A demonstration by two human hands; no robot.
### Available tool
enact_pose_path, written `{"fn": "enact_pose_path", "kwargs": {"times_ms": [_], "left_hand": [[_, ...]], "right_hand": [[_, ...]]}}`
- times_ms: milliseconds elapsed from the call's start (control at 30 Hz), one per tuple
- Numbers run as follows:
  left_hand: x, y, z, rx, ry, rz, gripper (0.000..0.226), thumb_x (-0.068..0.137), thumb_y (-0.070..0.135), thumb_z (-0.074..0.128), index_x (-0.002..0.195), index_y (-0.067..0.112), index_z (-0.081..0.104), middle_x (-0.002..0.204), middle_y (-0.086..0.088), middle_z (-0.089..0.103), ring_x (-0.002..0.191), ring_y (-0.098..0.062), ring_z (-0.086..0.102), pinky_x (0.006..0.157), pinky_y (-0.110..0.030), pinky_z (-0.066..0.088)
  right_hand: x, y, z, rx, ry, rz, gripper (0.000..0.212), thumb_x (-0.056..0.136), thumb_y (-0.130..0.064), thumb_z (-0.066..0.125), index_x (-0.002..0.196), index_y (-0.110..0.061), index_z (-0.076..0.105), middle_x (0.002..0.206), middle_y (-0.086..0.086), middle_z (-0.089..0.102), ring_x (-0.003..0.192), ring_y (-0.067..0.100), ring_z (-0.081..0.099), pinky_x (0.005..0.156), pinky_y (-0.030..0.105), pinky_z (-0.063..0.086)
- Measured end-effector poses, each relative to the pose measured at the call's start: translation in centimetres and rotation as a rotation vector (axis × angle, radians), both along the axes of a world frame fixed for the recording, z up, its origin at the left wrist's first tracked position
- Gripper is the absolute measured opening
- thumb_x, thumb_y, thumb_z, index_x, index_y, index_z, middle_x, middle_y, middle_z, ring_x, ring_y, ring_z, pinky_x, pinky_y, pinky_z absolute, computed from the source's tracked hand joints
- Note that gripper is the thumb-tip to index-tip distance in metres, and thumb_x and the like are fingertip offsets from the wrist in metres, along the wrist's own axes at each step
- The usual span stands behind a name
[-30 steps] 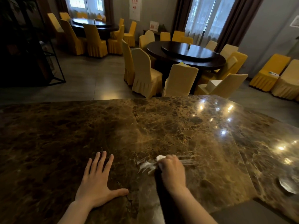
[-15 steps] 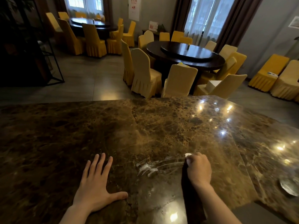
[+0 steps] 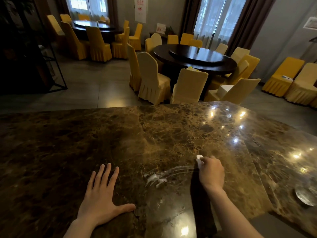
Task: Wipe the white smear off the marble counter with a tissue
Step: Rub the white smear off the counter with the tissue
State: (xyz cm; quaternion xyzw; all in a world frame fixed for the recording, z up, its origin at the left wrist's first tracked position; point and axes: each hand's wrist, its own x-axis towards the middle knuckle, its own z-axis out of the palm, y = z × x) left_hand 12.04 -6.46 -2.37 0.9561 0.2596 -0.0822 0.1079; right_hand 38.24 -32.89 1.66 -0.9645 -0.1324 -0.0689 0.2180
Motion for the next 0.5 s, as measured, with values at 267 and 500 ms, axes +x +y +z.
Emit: {"fn": "enact_pose_path", "kwargs": {"times_ms": [267, 500], "left_hand": [[0.0, 0.1, -0.2, -0.007, -0.001, -0.002, 0.148, 0.047, 0.120, 0.016, 0.154, 0.030, -0.033, 0.164, 0.002, -0.042, 0.149, -0.020, -0.043, 0.128, -0.050, -0.020], [0.0, 0.1, 0.0, -0.013, 0.015, 0.007, 0.149, 0.045, 0.120, 0.015, 0.152, 0.031, -0.037, 0.163, 0.002, -0.044, 0.149, -0.020, -0.043, 0.128, -0.050, -0.020]], "right_hand": [[-5.3, 3.5, -1.2, -0.094, -0.018, 0.366, 0.015, 0.089, -0.008, 0.067, 0.092, -0.017, 0.078, 0.087, -0.002, 0.063, 0.088, 0.019, 0.055, 0.069, 0.030, 0.044], [-1.7, 2.1, 1.4, 0.490, 0.303, 0.078, 0.040, 0.089, 0.003, 0.061, 0.118, -0.023, 0.072, 0.107, -0.002, 0.073, 0.095, 0.017, 0.069, 0.085, 0.035, 0.059]]}}
